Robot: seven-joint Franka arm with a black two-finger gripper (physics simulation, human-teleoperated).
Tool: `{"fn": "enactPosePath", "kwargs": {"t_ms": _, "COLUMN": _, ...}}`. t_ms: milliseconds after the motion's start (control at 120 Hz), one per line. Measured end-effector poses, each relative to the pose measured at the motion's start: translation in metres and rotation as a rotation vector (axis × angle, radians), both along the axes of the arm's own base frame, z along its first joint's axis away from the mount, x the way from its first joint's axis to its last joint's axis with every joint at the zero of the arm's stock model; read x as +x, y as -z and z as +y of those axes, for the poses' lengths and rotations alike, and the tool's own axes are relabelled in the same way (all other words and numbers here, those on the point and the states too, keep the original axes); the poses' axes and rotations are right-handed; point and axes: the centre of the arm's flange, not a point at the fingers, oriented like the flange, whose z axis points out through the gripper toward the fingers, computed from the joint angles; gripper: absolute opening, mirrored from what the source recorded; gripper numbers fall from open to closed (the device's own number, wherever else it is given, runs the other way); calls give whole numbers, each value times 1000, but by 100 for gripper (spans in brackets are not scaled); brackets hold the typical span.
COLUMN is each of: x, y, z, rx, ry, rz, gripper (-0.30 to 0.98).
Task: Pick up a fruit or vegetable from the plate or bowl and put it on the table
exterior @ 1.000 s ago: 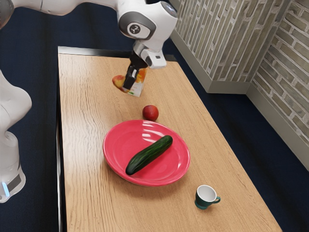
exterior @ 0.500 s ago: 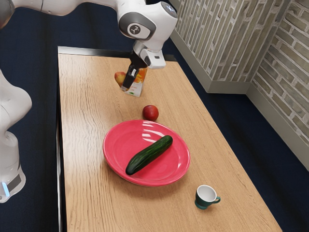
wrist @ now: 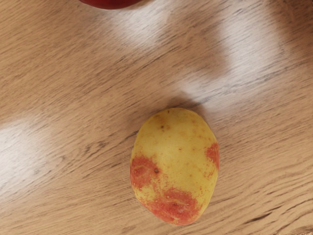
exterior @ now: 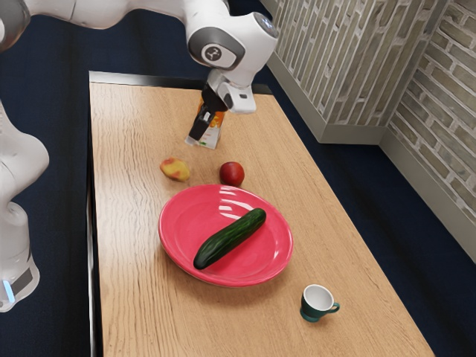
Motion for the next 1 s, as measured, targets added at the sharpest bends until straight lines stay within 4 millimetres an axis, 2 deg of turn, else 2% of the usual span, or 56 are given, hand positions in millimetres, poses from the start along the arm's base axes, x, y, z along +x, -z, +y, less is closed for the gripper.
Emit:
{"fn": "enactPosePath", "kwargs": {"t_ms": 208, "x": 6, "y": -7, "z": -1, "rx": -31, "ry": 87, "rz": -32, "gripper": 67}}
{"fn": "enactPosePath", "kwargs": {"t_ms": 342, "x": 7, "y": -12, "z": -9, "rx": -134, "ry": 183, "rz": -24, "gripper": 68}}
{"fn": "enactPosePath", "kwargs": {"t_ms": 425, "x": 8, "y": -7, "z": -14, "rx": -175, "ry": 272, "rz": 9, "gripper": 68}}
{"fn": "enactPosePath", "kwargs": {"t_ms": 692, "x": 11, "y": -15, "z": -19, "rx": -252, "ry": 529, "rz": 39, "gripper": 69}}
{"fn": "enactPosePath", "kwargs": {"t_ms": 833, "x": 15, "y": -29, "z": -20, "rx": -275, "ry": 678, "rz": 26, "gripper": 69}}
{"fn": "enactPosePath", "kwargs": {"t_ms": 867, "x": 16, "y": -33, "z": -25, "rx": -269, "ry": 731, "rz": 26, "gripper": 68}}
{"fn": "enactPosePath", "kwargs": {"t_ms": 967, "x": 18, "y": -40, "z": -58, "rx": -266, "ry": 933, "rz": 57, "gripper": 68}}
{"fn": "enactPosePath", "kwargs": {"t_ms": 1000, "x": 17, "y": -40, "z": -76, "rx": -271, "ry": 1012, "rz": 85, "gripper": 69}}
